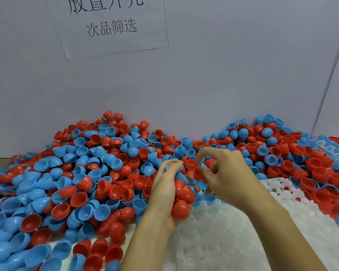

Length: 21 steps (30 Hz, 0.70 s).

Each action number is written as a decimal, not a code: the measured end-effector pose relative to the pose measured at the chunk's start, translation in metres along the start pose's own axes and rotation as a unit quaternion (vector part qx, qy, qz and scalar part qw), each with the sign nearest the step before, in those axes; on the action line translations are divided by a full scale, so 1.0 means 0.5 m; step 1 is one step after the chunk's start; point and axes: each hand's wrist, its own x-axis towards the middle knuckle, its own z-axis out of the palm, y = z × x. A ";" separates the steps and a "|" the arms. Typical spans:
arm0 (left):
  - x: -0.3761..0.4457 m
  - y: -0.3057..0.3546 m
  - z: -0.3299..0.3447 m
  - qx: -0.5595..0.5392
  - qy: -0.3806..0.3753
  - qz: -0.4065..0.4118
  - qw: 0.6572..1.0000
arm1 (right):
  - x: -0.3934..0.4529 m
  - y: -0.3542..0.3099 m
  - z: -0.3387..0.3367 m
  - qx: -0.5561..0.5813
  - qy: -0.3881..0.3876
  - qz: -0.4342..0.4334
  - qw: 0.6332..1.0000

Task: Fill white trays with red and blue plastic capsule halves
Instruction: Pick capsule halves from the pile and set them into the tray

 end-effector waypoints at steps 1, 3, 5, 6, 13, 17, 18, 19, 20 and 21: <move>0.000 -0.001 0.001 -0.001 0.001 0.001 1.000 | 0.001 0.006 -0.012 0.001 0.016 0.006 1.000; 0.003 -0.003 -0.001 0.002 0.008 0.004 1.000 | 0.001 0.022 -0.043 -0.004 0.043 0.025 0.999; 0.006 -0.004 -0.002 0.001 0.014 0.005 1.000 | 0.000 0.044 -0.069 -0.017 0.055 0.047 0.997; 0.007 -0.005 -0.002 0.000 0.017 0.005 1.000 | 0.000 0.055 -0.076 -0.027 0.053 0.060 0.996; 0.008 -0.004 -0.004 -0.001 0.018 0.000 1.000 | -0.008 0.104 -0.044 -0.096 -0.041 0.169 0.980; 0.009 -0.004 -0.004 0.002 0.019 0.000 1.000 | -0.010 0.105 -0.029 -0.175 -0.046 0.182 0.966; 0.009 -0.004 -0.004 0.004 0.020 0.000 1.000 | -0.011 0.104 -0.026 -0.183 -0.049 0.185 0.964; 0.010 -0.004 -0.003 0.004 0.020 0.001 1.000 | -0.011 0.105 -0.022 -0.187 -0.053 0.190 0.962; 0.010 -0.004 -0.003 0.004 0.021 0.001 1.000 | -0.011 0.107 -0.018 -0.189 -0.056 0.196 0.961; 0.009 -0.004 -0.002 0.004 0.022 0.001 1.000 | -0.010 0.108 -0.014 -0.191 -0.058 0.203 0.959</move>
